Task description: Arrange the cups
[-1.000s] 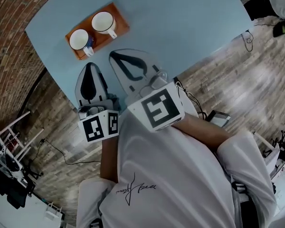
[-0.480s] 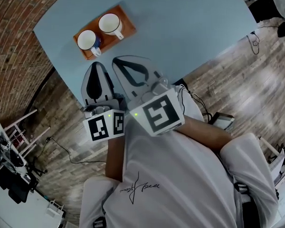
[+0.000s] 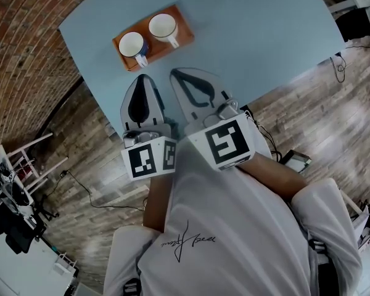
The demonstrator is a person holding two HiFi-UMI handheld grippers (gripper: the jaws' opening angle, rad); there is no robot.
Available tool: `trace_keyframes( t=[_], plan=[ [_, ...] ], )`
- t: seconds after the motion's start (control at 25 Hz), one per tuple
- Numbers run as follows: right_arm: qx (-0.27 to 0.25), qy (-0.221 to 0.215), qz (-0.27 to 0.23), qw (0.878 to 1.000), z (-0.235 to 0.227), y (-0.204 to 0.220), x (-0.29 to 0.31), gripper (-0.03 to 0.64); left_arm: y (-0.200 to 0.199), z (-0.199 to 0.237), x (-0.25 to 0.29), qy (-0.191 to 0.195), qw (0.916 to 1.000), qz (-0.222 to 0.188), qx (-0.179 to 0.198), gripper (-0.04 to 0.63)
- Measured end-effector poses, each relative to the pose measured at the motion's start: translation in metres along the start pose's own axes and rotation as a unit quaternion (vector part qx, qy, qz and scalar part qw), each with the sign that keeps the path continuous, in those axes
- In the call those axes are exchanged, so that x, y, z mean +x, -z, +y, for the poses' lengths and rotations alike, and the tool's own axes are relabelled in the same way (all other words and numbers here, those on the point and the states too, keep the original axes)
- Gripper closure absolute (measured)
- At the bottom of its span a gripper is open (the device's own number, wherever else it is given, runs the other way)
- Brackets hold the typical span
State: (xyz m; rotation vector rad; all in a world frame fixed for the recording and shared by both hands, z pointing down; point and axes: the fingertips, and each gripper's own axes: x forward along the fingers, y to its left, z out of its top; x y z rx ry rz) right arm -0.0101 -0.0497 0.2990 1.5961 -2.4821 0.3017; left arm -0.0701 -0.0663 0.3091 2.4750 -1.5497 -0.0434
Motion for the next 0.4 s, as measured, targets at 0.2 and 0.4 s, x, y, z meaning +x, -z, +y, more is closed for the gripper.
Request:
trace_keyframes(
  t=[0.2, 0.4],
  plan=[
    [-0.001, 0.004, -0.003, 1.0, -0.0026, -0.0005, 0.0001, 0.597, -0.0006, 0.002, -0.0025, -0.006, 1.0, 0.002, 0.001, 0.586],
    [-0.002, 0.01, -0.004, 1.0, -0.005, 0.0009, 0.0002, 0.598, 0.0, 0.0024, -0.0023, -0.009, 0.9999, 0.004, 0.003, 0.587]
  ],
)
